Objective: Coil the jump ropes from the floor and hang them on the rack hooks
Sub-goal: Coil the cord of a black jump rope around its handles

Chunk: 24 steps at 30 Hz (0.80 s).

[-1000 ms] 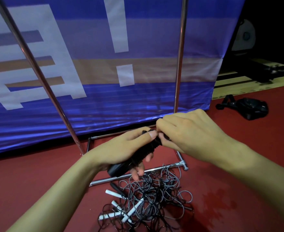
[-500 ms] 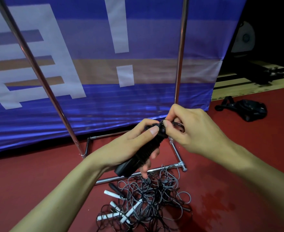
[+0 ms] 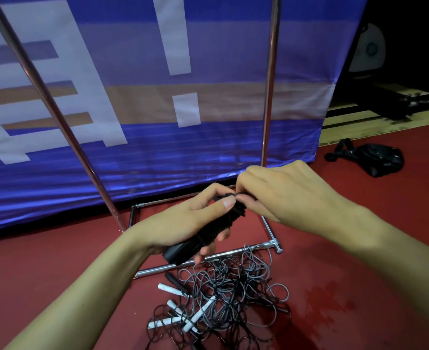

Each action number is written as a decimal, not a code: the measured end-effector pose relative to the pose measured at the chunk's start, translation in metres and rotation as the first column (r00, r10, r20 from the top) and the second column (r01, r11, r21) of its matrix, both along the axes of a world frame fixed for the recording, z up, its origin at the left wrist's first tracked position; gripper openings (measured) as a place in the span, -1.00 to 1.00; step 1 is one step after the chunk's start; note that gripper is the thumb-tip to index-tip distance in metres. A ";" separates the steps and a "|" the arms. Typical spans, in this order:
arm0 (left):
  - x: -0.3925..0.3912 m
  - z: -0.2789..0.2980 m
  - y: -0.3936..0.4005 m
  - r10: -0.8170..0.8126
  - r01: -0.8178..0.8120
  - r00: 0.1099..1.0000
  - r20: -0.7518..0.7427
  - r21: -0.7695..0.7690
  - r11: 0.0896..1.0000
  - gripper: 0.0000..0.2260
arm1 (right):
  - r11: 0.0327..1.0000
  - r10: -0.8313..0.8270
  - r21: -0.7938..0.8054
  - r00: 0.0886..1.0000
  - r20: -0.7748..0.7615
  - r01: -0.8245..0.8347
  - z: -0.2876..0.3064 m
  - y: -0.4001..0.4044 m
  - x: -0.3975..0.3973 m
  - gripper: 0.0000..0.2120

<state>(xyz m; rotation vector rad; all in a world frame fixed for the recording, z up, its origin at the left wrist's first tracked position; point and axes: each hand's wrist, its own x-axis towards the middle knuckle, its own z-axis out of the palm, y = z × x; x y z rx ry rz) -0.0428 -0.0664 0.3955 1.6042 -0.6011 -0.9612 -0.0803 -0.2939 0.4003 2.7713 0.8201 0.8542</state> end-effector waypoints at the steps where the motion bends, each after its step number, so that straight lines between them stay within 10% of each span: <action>1: 0.000 0.000 -0.001 0.008 -0.008 1.000 -0.009 -0.022 1.000 -0.70 | 0.999 0.005 0.041 1.000 -0.007 -0.004 0.000 0.001 0.000 -0.69; 13: 0.001 -0.004 -0.005 -0.056 0.042 0.994 -0.092 -0.145 0.989 -0.67 | 0.898 0.133 0.439 0.971 -0.197 -0.033 -0.004 -0.008 0.002 -0.80; 24: -0.004 -0.001 0.000 -0.190 0.157 0.976 -0.107 -0.256 0.954 -0.66 | 0.208 0.481 0.893 0.753 -0.449 0.400 -0.053 -0.028 0.032 -0.71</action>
